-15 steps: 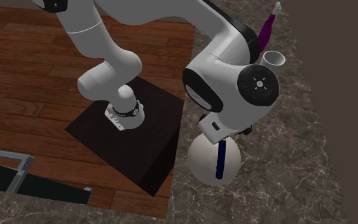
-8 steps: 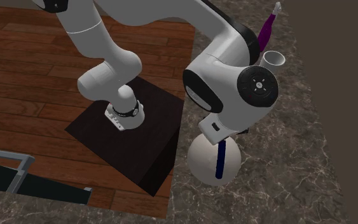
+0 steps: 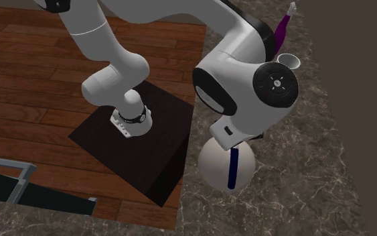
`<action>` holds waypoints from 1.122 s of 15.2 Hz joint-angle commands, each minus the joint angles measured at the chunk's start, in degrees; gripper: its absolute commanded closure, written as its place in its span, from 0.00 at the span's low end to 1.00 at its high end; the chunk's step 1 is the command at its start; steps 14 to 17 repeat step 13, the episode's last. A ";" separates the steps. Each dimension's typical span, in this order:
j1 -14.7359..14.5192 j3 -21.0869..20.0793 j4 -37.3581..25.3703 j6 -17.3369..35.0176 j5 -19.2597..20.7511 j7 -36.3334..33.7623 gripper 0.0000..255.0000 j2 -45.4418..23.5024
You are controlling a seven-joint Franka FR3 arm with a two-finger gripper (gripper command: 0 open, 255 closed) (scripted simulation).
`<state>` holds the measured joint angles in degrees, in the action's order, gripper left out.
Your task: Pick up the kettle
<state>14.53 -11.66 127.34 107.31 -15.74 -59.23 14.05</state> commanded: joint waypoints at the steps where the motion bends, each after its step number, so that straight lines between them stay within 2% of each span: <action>1: 0.04 0.09 -1.12 -1.37 0.09 -0.24 1.00 0.33; 11: 0.23 0.60 -7.77 -8.96 0.54 -1.61 1.00 1.37; 17: 0.24 0.61 -7.88 -9.07 0.55 -1.63 1.00 1.38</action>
